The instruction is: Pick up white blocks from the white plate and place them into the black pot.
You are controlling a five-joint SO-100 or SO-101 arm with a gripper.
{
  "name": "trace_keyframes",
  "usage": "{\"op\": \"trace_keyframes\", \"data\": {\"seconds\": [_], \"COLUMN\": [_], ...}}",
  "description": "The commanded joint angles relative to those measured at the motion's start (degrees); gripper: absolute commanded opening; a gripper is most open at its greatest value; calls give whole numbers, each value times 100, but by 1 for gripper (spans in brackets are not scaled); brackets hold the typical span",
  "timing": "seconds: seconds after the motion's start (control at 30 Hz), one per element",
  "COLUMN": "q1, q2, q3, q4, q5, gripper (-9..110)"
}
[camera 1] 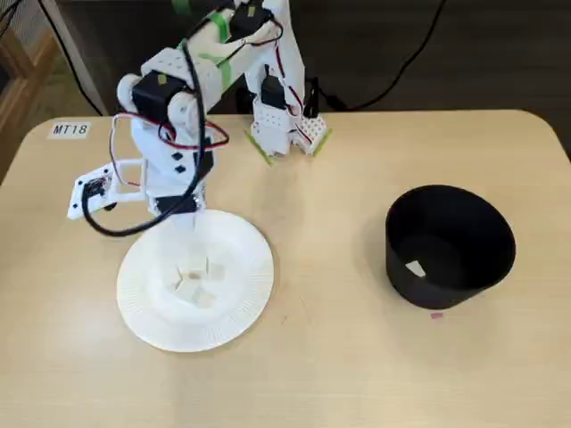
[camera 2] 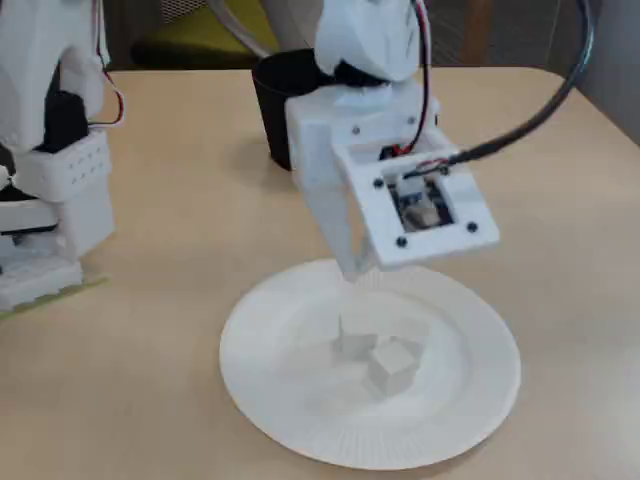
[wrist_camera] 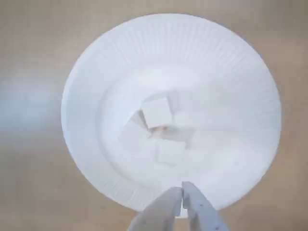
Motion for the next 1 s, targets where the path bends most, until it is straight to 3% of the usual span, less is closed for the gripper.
{"op": "trace_keyframes", "data": {"seconds": [0.0,0.17,0.43,0.97], "q1": [325,554,554,343], "q2": [-114,-202,-404,-1257], "q3": [-378,-299,-325,-1125], "q4": [53,79,88,79], "q5": [-114,-53,-229,-211], "gripper": [-2,-2,20,28]}}
